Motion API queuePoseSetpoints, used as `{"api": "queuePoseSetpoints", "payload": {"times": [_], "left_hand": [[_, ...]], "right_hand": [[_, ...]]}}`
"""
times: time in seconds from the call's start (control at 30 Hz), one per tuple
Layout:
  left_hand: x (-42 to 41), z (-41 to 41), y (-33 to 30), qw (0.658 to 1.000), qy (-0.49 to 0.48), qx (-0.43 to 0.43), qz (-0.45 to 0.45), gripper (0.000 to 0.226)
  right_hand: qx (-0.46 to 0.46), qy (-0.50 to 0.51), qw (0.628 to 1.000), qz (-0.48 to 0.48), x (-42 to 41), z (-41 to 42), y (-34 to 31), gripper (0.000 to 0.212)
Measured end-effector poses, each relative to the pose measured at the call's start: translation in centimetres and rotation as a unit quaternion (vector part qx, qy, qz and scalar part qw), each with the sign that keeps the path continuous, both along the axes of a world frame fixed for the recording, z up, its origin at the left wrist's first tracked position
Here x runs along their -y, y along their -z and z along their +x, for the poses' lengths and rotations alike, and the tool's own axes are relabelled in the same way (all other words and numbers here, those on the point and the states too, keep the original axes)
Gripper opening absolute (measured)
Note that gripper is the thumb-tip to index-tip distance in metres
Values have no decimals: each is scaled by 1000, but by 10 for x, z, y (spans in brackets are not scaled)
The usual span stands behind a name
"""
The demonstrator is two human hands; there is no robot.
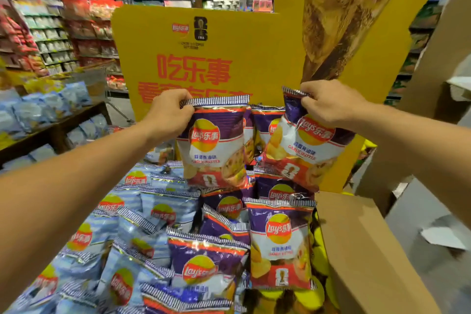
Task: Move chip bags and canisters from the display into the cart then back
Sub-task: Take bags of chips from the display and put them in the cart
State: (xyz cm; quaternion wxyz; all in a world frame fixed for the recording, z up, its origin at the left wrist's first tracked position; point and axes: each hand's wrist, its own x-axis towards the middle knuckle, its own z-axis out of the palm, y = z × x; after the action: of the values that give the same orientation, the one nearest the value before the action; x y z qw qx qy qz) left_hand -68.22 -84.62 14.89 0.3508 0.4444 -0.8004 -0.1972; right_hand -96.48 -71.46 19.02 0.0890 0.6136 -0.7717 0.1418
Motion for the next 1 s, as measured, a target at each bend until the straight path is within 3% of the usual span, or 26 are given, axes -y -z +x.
{"api": "queuePoseSetpoints", "payload": {"times": [0.13, 0.23, 0.3, 0.4, 0.5, 0.6, 0.67, 0.87, 1.0], "left_hand": [[27, -32, 5, 1000, 19, 1, 20, 18], [45, -53, 16, 995, 12, 101, -5, 5], [52, -62, 31, 979, 0, 198, -38, 27], [63, -70, 63, 938, -34, 295, -179, 65], [67, -73, 84, 911, -8, 303, -280, 87], [70, -80, 92, 885, 30, 306, -350, 68], [70, -84, 99, 875, 63, 322, -357, 51], [68, -81, 107, 871, 108, 371, -303, 57], [57, -72, 96, 874, 90, 371, -299, 66]], "right_hand": [[-57, -29, 997, 42, 35, -1, 4, 19], [-90, -42, 993, 63, 61, 1, 24, 18], [-81, -59, 992, 78, 74, 1, 47, 28], [-46, -81, 993, 68, 92, -7, 79, 32], [-43, -97, 994, -2, 98, -15, 87, 35], [-214, -49, 969, -110, 94, -25, 90, 54], [-250, -39, 954, -160, 87, -29, 97, 43], [-140, -142, 972, -122, 76, -41, 108, 21], [-149, -142, 972, -112, 67, -41, 106, 21]]}}
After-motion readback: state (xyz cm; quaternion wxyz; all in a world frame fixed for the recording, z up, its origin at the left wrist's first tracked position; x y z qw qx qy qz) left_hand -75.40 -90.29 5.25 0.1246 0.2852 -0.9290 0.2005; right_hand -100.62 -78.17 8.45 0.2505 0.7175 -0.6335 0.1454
